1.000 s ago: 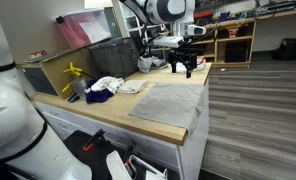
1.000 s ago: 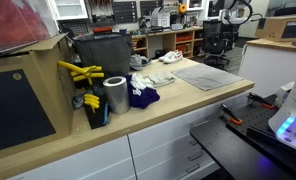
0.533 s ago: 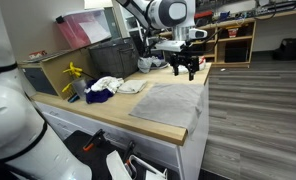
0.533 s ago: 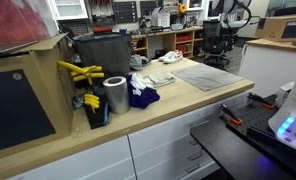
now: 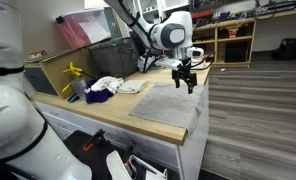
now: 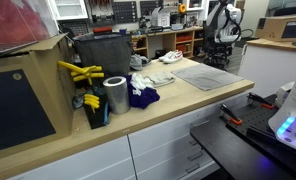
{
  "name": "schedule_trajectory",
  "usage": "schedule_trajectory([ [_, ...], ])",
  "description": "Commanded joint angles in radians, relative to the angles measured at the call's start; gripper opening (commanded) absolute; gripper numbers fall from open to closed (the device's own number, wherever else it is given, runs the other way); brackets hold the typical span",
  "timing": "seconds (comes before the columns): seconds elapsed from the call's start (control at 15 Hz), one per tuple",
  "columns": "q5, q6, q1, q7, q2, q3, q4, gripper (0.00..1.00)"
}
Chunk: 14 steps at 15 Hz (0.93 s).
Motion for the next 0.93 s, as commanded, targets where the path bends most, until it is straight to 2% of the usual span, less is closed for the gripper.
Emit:
schedule_trajectory([
  [0.0, -0.007, 0.124, 0.046, 0.098, 0.017, -0.003, -0.029, 0.74],
  [0.13, -0.007, 0.160, 0.065, 0.138, 0.036, -0.007, -0.031, 0.69],
  [0.4, -0.027, 0.198, 0.091, 0.187, 0.068, -0.028, -0.042, 0.37],
  [0.73, -0.043, 0.219, 0.100, 0.188, 0.103, -0.045, -0.041, 0.02],
  [0.87, -0.052, 0.230, 0.105, 0.187, 0.113, -0.046, -0.046, 0.00],
])
